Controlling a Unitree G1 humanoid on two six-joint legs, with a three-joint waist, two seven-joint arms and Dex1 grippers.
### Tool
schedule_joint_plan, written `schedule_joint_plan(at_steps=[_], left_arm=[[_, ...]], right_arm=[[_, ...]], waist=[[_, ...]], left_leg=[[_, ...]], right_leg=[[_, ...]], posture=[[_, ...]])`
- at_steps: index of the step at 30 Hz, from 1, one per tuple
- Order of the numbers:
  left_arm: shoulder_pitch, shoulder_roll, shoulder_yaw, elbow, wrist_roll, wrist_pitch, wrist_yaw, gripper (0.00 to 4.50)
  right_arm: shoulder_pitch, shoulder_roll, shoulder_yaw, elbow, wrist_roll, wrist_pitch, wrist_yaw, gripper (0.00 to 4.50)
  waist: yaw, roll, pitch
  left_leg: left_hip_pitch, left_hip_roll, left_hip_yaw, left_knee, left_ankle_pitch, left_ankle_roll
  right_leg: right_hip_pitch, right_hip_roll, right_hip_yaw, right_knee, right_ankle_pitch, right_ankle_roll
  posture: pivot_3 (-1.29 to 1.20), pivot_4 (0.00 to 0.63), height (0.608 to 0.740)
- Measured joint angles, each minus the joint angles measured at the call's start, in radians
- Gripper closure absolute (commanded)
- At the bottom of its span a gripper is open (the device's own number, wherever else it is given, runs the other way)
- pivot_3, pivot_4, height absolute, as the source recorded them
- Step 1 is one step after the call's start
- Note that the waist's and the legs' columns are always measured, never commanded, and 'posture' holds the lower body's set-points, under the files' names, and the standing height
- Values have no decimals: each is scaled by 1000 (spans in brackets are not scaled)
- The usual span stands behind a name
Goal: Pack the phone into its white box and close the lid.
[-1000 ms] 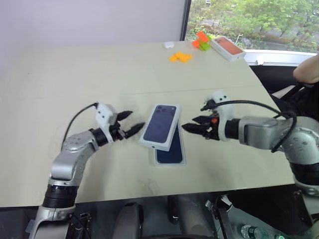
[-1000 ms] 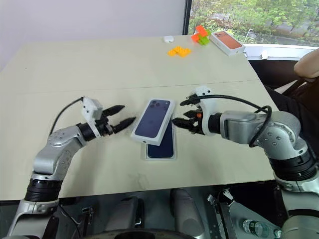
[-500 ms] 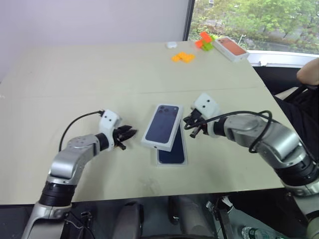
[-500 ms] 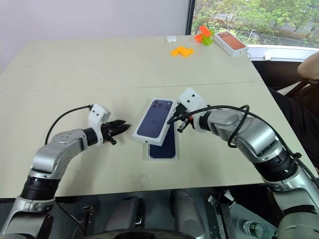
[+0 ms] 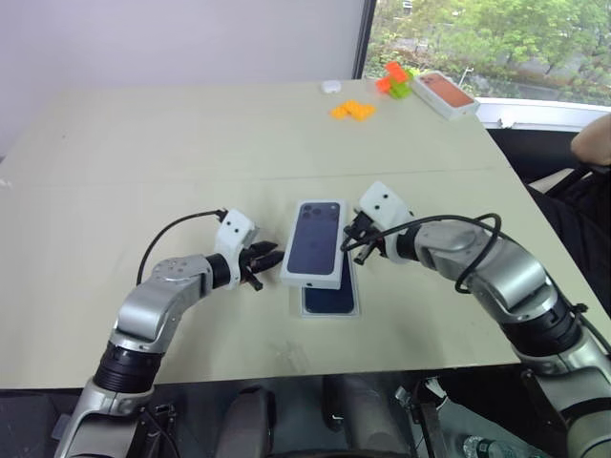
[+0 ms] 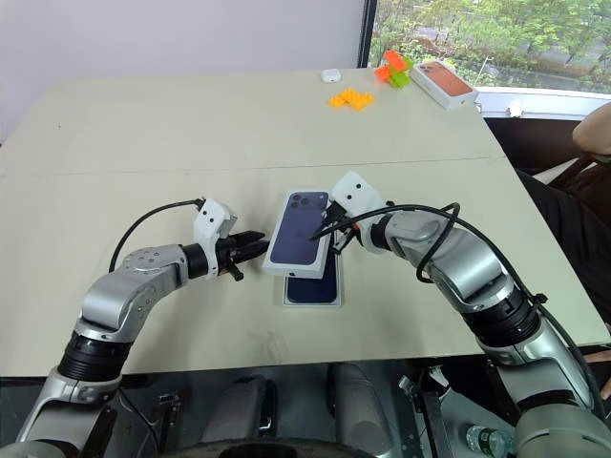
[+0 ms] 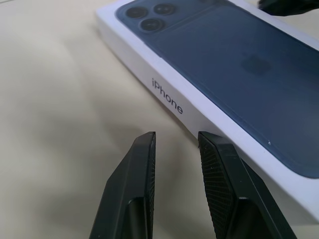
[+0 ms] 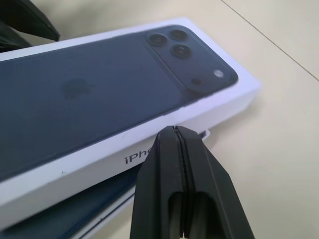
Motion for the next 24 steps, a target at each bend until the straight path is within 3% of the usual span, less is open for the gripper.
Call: schedule_joint_plan(at_steps=[24], left_arm=[[40, 20, -2, -83, -65, 61, -65, 3049]], right_arm=[[69, 6, -42, -60, -91, 27, 115, 4500]], waist=[[1, 0, 0]], left_leg=[[0, 0, 0, 0, 0, 0]], right_leg=[[0, 0, 0, 0, 0, 0]], posture=[[0, 150, 740]])
